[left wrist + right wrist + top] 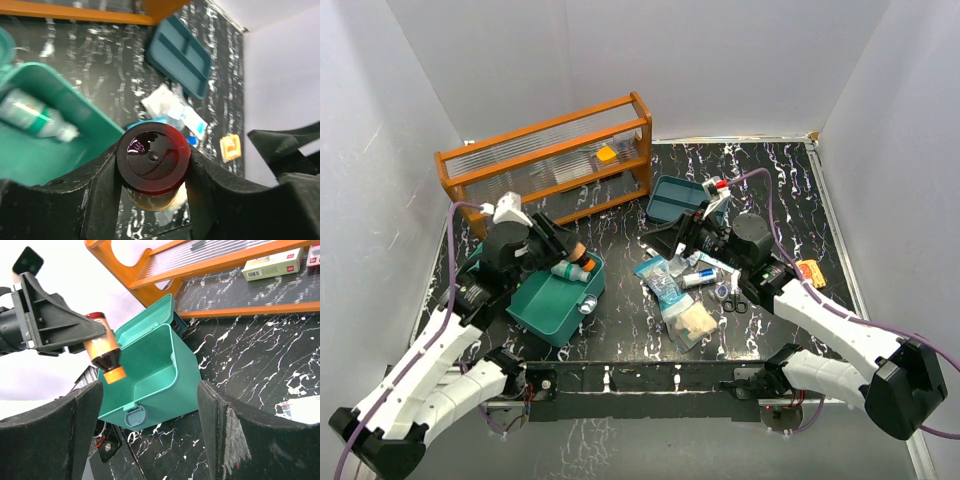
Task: Organize the medicine kit
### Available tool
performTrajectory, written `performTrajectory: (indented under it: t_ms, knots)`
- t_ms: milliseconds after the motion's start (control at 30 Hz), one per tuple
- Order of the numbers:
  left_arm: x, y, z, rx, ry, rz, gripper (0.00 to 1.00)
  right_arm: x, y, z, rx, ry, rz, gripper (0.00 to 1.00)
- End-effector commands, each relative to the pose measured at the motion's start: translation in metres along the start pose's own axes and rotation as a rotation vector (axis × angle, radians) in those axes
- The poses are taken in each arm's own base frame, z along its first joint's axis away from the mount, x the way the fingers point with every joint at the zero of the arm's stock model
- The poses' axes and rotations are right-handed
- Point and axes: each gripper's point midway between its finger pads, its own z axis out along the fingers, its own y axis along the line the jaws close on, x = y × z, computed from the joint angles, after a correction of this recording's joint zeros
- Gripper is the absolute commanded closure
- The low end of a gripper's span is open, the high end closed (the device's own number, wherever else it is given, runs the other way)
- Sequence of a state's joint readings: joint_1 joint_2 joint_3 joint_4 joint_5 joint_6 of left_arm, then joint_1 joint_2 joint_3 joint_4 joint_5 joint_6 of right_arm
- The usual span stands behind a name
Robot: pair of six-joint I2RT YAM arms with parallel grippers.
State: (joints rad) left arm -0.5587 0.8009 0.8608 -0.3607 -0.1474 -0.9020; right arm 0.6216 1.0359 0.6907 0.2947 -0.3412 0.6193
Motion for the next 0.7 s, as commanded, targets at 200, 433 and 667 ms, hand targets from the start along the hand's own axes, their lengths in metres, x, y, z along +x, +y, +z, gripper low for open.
performTrajectory:
  t_ms: [200, 433, 667]
  knots:
    - [-0.009, 0.070, -0.020, -0.306, -0.107, -0.022, 0.72, 0.006, -0.010, 0.013, 0.022, 0.027, 0.007, 0.27]
    - [0.025, 0.102, 0.001, -0.392, -0.036, -0.040, 0.73, 0.013, -0.014, 0.017, 0.028, 0.049, 0.032, 0.27]
    - [0.051, 0.125, 0.021, -0.449, 0.009, -0.073, 0.74, 0.016, -0.016, 0.018, 0.035, 0.058, 0.044, 0.26]
